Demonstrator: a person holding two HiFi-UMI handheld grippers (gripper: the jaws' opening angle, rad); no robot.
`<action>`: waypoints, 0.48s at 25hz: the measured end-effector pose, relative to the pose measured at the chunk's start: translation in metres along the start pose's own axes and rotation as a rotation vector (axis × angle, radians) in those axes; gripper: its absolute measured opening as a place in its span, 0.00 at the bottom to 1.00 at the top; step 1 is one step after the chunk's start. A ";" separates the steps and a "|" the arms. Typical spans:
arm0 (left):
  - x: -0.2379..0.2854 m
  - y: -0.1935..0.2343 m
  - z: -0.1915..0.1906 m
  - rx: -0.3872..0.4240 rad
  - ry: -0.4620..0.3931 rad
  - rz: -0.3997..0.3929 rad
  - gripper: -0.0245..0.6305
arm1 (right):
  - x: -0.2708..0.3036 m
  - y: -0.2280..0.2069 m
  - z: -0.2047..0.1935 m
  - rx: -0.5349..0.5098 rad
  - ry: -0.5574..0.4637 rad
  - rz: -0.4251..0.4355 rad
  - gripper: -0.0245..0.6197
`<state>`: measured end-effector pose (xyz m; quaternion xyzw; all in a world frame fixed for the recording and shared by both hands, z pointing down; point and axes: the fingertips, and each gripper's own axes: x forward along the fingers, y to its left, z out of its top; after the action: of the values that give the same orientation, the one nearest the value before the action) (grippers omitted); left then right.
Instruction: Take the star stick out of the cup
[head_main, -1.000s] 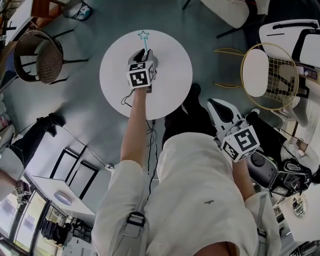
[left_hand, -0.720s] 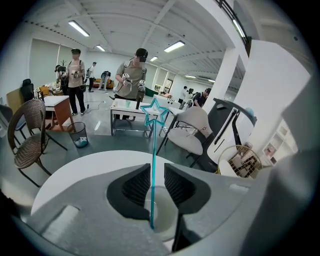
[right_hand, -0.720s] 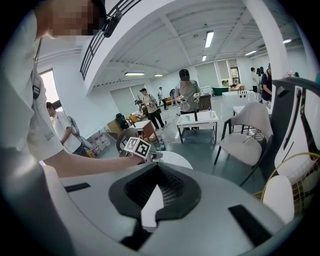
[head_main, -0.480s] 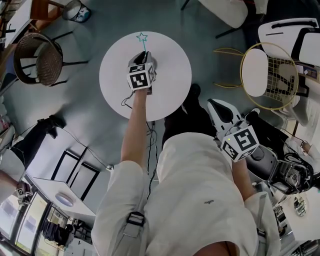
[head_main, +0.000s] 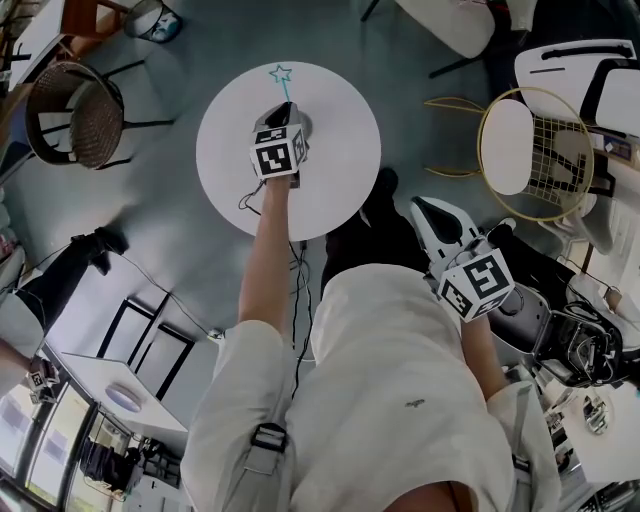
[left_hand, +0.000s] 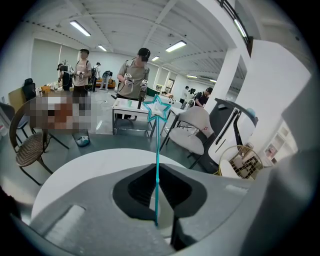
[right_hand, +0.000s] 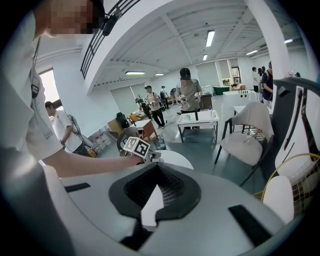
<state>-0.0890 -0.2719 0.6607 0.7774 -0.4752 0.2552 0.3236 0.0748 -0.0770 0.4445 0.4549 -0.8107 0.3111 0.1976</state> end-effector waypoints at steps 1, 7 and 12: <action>-0.001 0.001 0.000 0.000 -0.001 0.000 0.08 | 0.001 0.001 0.000 -0.001 -0.002 0.003 0.05; -0.016 -0.001 -0.001 0.012 -0.008 -0.008 0.07 | 0.000 0.009 0.002 -0.006 -0.012 0.017 0.05; -0.027 -0.006 0.003 0.016 -0.031 -0.015 0.07 | 0.002 0.014 0.003 -0.013 -0.024 0.033 0.05</action>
<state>-0.0951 -0.2566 0.6379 0.7872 -0.4724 0.2446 0.3120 0.0615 -0.0746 0.4390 0.4438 -0.8226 0.3033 0.1856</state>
